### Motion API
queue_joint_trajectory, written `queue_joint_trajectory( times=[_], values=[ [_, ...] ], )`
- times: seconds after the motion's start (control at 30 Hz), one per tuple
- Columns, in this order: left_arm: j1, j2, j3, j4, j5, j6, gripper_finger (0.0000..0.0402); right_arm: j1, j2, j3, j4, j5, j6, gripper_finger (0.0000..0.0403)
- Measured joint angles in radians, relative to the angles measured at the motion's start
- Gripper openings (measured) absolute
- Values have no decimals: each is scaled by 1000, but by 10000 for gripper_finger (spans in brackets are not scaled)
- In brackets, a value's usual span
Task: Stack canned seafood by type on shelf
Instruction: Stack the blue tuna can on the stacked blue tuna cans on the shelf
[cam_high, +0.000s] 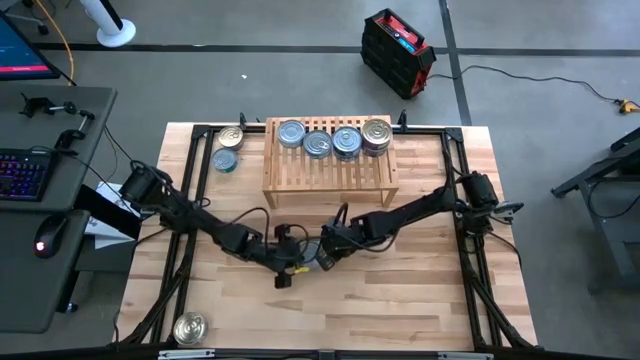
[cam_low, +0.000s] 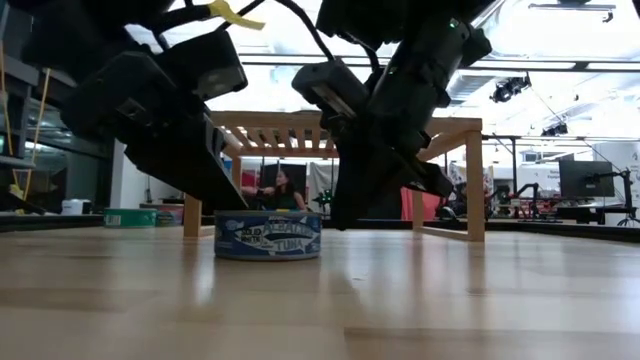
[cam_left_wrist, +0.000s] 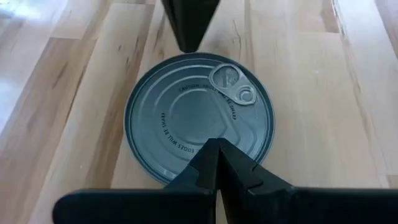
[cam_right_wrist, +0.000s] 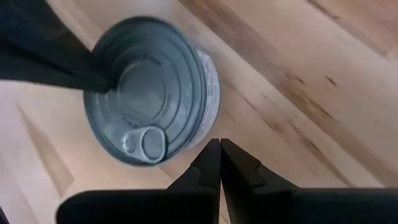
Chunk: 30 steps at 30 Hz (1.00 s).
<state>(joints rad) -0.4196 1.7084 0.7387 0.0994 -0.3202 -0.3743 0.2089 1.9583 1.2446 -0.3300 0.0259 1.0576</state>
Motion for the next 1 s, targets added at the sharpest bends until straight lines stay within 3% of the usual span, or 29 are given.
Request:
queue_joint_trajectory(
  times=[0.2, 0.43, 1.0],
  values=[
    [-19, 2, -2, 11, -4, -25, 0, -8, 0, 0, 11, 1, -3, 0],
    [-26, 2, -3, 27, 16, -24, 0, -8, 3, -2, 146, -18, 8, 0],
    [-42, 3, -4, 24, 5, 31, 0, 28, 3, 38, 139, -66, 44, 0]
  ],
)
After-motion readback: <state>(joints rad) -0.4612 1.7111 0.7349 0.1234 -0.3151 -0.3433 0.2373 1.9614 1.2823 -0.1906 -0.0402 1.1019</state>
